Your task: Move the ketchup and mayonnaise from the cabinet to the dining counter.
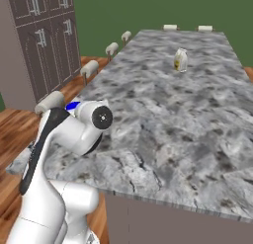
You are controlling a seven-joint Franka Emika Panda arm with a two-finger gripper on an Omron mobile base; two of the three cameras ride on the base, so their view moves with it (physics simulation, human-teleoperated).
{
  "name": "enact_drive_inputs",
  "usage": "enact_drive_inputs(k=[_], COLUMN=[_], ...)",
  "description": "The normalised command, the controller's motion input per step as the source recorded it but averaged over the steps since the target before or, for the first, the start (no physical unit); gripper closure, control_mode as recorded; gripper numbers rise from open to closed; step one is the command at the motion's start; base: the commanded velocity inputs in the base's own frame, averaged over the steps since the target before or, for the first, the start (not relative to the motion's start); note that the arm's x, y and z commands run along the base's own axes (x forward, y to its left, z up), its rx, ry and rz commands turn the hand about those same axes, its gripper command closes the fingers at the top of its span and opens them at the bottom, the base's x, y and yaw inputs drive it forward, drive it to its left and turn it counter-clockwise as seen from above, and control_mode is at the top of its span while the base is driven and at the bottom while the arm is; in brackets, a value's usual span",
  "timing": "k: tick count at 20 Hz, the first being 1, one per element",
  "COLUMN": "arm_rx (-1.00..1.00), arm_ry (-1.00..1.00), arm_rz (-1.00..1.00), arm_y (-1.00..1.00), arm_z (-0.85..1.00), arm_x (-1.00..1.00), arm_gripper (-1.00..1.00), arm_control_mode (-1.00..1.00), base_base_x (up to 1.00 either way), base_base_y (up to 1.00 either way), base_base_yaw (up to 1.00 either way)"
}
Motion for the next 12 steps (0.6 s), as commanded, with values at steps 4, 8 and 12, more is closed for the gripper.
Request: enact_drive_inputs(k=[4, 8, 12], arm_rx=[0.02, 0.00, 0.00], arm_ry=[0.00, 0.00, 0.00], arm_rz=[0.06, 0.02, 0.01], arm_y=[0.05, 0.13, 0.08], arm_z=[-0.46, -0.40, -0.36], arm_x=[0.42, 0.44, 0.41], arm_gripper=[1.00, 1.00, 1.00], arm_control_mode=[-1.00, -1.00, -1.00], base_base_x=[0.00, 0.00, 0.00], base_base_y=[0.00, 0.00, 0.00], base_base_yaw=[0.00, 0.00, 0.00])
